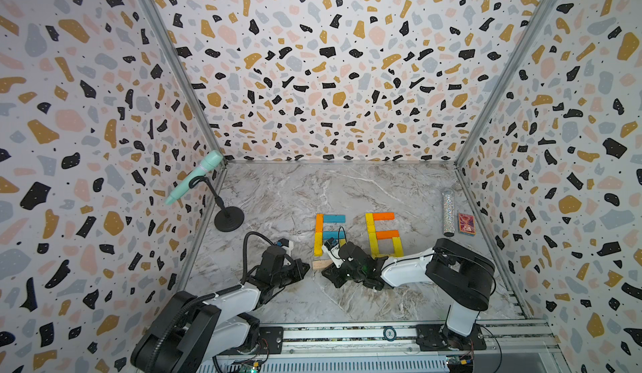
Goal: Assemble the number 6 with building blocks
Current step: Assemble the building block at the center of the board.
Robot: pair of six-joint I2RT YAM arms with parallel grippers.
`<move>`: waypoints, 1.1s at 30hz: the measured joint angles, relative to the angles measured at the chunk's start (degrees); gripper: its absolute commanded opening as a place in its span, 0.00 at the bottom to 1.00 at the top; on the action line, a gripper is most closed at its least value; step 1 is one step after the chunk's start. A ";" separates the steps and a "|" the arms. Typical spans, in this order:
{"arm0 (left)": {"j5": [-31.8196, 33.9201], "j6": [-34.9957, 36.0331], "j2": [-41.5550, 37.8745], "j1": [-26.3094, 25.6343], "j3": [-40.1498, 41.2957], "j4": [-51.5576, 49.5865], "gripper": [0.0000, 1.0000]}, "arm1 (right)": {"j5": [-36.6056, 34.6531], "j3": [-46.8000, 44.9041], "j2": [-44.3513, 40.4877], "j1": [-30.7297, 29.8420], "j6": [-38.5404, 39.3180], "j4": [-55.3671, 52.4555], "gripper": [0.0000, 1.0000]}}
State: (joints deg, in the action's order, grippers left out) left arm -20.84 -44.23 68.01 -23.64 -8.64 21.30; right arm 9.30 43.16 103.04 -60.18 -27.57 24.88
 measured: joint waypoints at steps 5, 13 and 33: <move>-0.37 0.15 0.79 -0.02 0.00 1.05 0.00 | 0.00 0.02 0.00 0.61 0.00 0.00 0.21; -0.13 1.11 1.99 -0.02 -0.96 1.03 0.00 | 0.02 0.61 0.52 1.05 -0.02 0.00 0.21; 0.24 2.75 6.29 -0.02 -3.72 2.08 0.00 | -1.07 1.18 1.05 1.14 -0.92 0.17 0.21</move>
State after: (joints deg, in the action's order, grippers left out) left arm -20.60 -41.47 74.30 -23.66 -12.36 23.38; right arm 8.23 44.34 104.09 -59.05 -28.49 25.06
